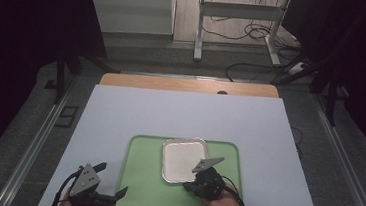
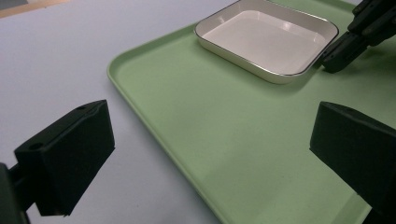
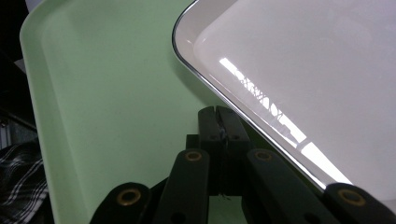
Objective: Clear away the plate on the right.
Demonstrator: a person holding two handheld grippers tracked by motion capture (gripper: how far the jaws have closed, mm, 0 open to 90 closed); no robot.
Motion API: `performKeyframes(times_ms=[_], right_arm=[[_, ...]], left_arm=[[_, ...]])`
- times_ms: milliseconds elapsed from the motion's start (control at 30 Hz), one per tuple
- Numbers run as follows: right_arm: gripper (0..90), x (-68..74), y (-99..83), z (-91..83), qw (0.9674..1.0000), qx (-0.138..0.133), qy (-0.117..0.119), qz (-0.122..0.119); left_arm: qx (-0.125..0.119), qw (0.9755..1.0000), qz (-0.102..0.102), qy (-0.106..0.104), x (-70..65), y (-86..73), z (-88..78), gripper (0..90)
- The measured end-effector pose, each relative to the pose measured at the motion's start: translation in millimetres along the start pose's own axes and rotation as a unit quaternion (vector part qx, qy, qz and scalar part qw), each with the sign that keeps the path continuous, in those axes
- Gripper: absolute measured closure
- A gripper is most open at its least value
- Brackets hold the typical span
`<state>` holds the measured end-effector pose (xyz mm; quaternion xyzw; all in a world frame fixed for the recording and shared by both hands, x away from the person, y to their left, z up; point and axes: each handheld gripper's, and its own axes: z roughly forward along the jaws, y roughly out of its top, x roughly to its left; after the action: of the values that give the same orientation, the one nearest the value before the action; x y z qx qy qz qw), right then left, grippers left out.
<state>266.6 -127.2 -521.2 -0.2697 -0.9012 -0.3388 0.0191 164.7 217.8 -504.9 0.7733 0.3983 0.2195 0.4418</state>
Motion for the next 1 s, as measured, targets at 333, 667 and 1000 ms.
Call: performKeyframes(times_ms=[333, 667, 1000], right_arm=[[90.0, -2.2, 4.3, 4.0, 1.0, -0.005, 0.0, -0.003], [89.8, -0.8, 4.2, 3.7, 1.0, -0.005, 0.0, -0.002], [87.0, 1.5, 5.5, -0.9, 0.9999, -0.014, 0.002, -0.002]], left_arm=[[0.001, 1.0, 0.001, 0.001, -0.3, 0.2, 0.3, 0.0], [0.0, 1.0, 0.0, 0.0, -0.1, 0.0, 0.0, 0.0], [0.0, 1.0, 0.0, 0.0, 0.0, 0.0, -0.1, 0.0]])
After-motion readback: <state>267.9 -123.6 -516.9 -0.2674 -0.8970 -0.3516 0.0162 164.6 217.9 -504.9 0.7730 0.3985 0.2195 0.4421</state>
